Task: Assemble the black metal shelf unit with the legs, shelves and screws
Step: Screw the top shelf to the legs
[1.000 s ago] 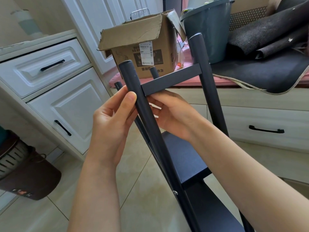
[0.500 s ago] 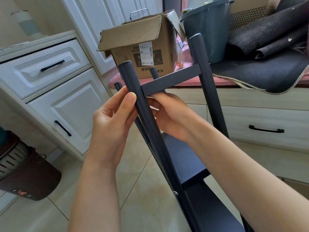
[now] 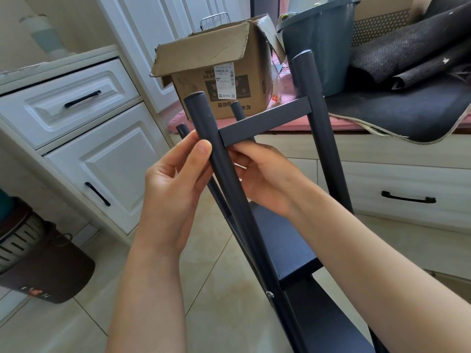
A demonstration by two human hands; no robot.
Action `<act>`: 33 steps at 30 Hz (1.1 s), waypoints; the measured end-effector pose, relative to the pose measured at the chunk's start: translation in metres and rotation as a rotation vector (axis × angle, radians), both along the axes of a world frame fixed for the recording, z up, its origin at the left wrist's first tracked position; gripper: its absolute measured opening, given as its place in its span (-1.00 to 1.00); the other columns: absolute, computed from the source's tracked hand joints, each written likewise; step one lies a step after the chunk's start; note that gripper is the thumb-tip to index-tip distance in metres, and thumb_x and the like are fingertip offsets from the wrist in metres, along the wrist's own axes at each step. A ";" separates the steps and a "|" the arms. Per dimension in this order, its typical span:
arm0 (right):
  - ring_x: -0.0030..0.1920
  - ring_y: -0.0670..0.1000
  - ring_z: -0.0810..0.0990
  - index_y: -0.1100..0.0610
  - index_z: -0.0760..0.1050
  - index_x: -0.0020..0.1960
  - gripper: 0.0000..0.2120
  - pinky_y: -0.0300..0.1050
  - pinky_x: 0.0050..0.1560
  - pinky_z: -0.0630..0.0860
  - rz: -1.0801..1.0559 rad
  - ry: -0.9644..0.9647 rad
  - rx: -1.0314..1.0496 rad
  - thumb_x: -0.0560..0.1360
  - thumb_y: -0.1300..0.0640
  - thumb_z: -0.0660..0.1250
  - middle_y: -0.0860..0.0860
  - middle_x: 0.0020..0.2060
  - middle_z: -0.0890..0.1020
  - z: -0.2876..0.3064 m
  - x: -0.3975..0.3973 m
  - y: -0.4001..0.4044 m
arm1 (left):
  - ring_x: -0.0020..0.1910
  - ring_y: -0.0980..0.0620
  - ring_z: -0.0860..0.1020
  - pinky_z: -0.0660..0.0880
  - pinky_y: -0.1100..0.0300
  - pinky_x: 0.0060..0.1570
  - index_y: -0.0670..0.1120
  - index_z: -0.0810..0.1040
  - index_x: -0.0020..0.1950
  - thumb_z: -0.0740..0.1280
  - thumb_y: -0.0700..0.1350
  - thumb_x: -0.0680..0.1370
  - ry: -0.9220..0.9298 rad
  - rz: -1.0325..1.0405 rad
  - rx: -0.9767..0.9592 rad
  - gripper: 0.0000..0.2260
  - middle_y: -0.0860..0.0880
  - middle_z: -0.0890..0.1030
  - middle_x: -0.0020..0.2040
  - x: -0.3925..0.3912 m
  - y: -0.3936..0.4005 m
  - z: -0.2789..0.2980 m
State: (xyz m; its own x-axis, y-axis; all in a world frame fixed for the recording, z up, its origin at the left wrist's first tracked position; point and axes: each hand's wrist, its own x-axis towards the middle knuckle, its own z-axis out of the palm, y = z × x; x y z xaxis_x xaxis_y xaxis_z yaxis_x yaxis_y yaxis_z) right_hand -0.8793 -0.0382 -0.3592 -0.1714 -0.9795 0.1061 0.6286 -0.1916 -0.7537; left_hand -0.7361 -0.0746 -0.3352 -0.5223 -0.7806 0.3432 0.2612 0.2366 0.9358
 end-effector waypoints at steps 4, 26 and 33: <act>-0.17 -0.07 0.62 0.11 0.59 0.03 -0.90 -0.21 -0.18 0.58 -0.011 -0.006 0.007 0.57 0.11 0.34 0.00 -0.22 0.63 0.003 0.002 -0.001 | 0.22 -0.07 0.64 0.56 0.06 0.25 -0.10 0.58 0.32 0.36 -0.02 0.50 0.004 0.008 0.015 -0.59 -0.05 0.69 0.18 -0.001 0.001 0.000; -0.07 -0.01 0.58 0.14 0.58 0.16 -0.81 -0.17 -0.11 0.57 -0.013 0.014 0.005 0.58 0.11 0.34 0.00 -0.12 0.65 0.004 0.000 -0.001 | 0.24 -0.09 0.62 0.52 -0.02 0.31 -0.08 0.58 0.32 0.38 0.01 0.50 -0.019 0.015 0.002 -0.60 -0.07 0.68 0.20 0.000 -0.002 0.000; -0.02 0.01 0.55 0.15 0.55 0.14 -0.83 -0.09 0.04 0.49 0.040 0.004 -0.020 0.57 0.15 0.31 0.02 -0.13 0.60 0.000 -0.004 0.004 | 0.24 -0.07 0.63 0.51 -0.02 0.32 -0.06 0.59 0.31 0.39 0.02 0.50 -0.036 0.017 -0.006 -0.60 -0.05 0.68 0.20 0.001 -0.001 0.000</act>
